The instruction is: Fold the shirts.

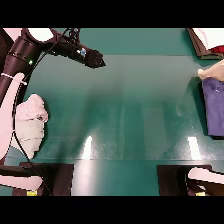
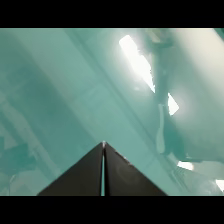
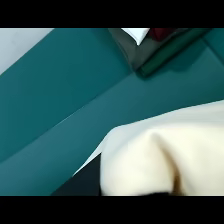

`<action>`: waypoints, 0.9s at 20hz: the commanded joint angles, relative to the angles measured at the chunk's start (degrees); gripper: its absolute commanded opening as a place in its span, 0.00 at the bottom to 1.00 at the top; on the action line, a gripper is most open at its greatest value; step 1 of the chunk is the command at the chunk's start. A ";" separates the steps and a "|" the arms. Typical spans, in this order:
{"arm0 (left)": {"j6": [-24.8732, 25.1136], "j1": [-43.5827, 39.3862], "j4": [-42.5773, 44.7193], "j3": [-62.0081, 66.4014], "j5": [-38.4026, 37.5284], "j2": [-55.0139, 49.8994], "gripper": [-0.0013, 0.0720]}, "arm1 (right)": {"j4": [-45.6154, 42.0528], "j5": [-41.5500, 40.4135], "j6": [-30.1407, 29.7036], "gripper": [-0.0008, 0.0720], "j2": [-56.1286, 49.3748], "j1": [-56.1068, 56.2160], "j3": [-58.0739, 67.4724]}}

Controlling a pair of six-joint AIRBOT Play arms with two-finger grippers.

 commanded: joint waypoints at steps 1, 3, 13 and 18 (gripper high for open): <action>0.42 -0.02 0.44 0.00 -1.16 0.02 0.05 | -2.67 4.02 0.61 0.03 3.80 -1.20 1.53; 0.52 -0.02 0.72 0.00 -1.44 0.00 0.05 | -4.22 7.37 2.19 0.03 5.18 -2.62 1.51; 0.52 -0.02 0.74 0.00 -3.15 -0.02 0.05 | -19.45 29.66 5.44 0.04 8.46 -9.97 1.44; 0.52 -0.02 0.74 0.00 -3.19 -0.02 0.05 | -26.88 36.22 7.65 0.63 9.29 -12.50 -5.18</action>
